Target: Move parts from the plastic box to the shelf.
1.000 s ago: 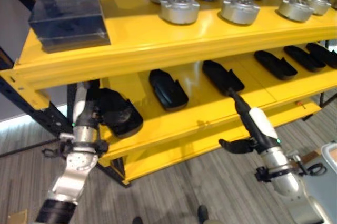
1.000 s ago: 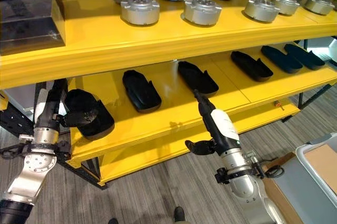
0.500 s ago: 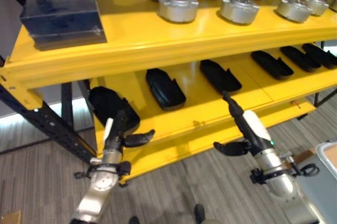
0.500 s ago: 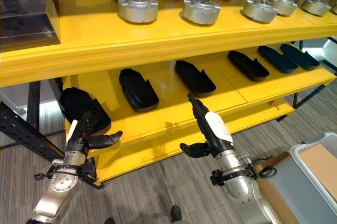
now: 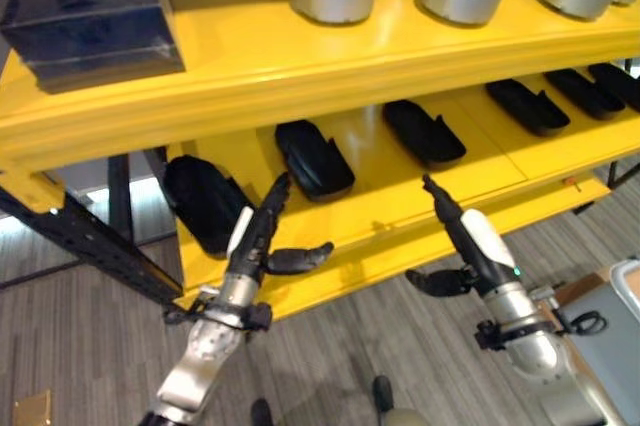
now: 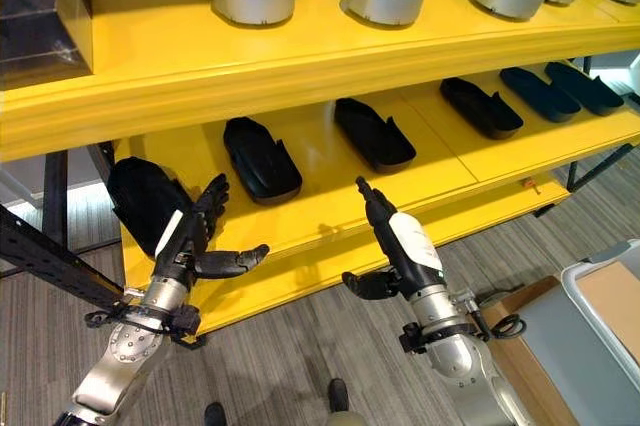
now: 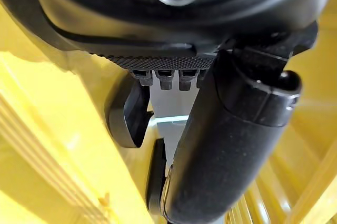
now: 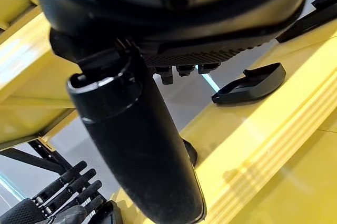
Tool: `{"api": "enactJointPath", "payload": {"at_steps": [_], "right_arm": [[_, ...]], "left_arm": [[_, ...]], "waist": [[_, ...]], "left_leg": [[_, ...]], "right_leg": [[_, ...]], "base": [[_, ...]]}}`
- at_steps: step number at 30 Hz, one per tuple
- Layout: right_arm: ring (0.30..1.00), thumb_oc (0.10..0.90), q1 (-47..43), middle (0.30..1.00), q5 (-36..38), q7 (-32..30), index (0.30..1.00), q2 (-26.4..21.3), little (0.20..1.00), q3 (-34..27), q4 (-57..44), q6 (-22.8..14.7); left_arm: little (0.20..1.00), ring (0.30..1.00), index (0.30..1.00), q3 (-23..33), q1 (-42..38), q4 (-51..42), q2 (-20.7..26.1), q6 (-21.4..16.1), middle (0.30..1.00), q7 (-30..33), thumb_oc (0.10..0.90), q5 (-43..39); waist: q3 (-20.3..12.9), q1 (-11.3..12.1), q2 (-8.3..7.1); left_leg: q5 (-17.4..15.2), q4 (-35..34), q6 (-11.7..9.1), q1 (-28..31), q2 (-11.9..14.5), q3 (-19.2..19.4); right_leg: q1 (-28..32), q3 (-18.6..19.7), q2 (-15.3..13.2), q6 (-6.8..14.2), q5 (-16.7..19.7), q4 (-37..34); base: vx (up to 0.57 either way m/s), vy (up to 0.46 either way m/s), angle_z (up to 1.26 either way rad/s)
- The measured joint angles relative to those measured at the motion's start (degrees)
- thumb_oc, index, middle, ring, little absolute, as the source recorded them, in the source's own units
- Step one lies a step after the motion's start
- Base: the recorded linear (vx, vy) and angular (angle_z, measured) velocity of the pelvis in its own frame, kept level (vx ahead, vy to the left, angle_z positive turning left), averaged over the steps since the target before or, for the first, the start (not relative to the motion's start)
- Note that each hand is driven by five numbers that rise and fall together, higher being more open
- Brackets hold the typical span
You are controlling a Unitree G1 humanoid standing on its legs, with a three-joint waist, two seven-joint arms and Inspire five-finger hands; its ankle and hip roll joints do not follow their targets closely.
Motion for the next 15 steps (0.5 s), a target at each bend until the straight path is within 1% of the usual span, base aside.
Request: {"api": "enactJointPath", "payload": {"at_steps": [8,15], "right_arm": [[1.0,0.9,0.01,1.0,-0.01,-0.05,1.0,0.01,1.0,-0.01,0.0,0.0],[1.0,0.9,0.03,1.0,-0.04,-0.31,1.0,0.0,1.0,-0.15,0.0,0.0]], "left_arm": [[1.0,1.0,1.0,-0.01,0.02,0.54,-0.02,0.0,1.0,-0.33,0.9,-0.02],[1.0,1.0,1.0,0.02,0.48,5.41,-0.07,0.5,1.0,0.25,0.9,0.51]], "waist": [[0.08,0.02,0.02],[0.83,0.01,0.22]], "left_leg": [[-0.07,0.0,0.01,0.0,-0.02,0.02],[-0.15,0.0,0.11,0.02,-0.02,0.03]], "right_leg": [[0.01,-0.05,0.0,0.08,-0.13,0.01],[0.01,-0.02,0.0,0.09,-0.16,0.0]], "base": [[0.0,0.0,0.0],[0.0,0.0,0.0]]}}
